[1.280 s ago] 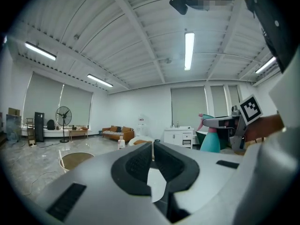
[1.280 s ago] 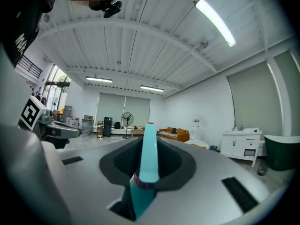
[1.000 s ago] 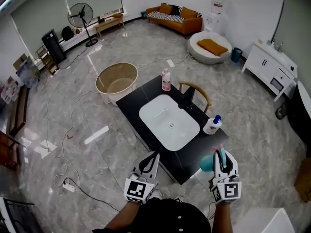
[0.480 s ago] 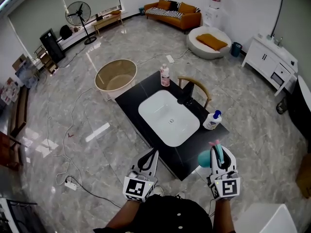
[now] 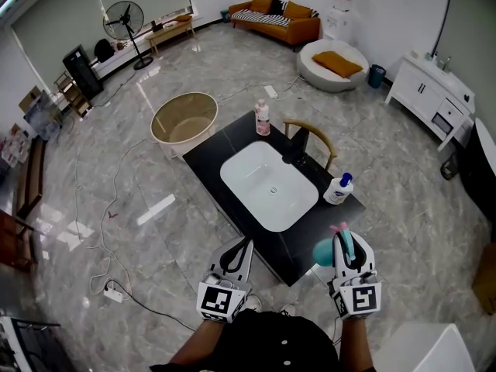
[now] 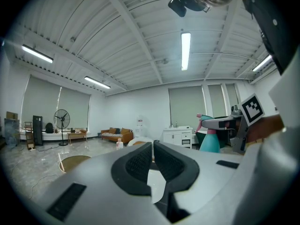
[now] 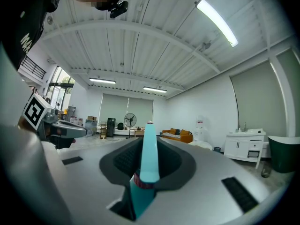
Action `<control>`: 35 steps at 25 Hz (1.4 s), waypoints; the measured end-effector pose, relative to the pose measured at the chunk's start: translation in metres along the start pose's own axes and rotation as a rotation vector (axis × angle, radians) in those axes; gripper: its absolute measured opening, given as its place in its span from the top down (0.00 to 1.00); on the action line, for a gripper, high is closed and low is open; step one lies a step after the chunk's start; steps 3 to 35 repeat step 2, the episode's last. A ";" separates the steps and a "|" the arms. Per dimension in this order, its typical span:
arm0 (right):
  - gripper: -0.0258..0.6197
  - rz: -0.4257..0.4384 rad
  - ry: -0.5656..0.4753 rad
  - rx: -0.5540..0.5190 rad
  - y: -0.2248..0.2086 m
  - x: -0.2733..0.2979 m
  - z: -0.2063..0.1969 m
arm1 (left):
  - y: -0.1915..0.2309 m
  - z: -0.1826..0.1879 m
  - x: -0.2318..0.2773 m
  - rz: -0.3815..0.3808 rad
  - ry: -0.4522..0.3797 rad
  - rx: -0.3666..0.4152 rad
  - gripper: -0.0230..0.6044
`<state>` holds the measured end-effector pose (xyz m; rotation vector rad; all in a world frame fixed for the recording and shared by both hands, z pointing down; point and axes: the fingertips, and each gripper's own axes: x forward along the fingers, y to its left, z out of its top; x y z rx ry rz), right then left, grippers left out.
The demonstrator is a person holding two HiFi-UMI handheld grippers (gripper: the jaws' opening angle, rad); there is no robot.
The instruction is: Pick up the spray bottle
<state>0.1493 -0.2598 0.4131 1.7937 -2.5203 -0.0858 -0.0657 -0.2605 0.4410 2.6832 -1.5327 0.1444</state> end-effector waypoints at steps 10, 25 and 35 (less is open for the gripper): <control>0.86 0.000 0.000 0.000 0.000 0.000 -0.001 | -0.001 -0.001 -0.001 -0.004 0.000 0.000 0.93; 0.86 0.000 0.000 0.000 0.000 0.000 -0.001 | -0.001 -0.001 -0.001 -0.004 0.000 0.000 0.93; 0.86 0.000 0.000 0.000 0.000 0.000 -0.001 | -0.001 -0.001 -0.001 -0.004 0.000 0.000 0.93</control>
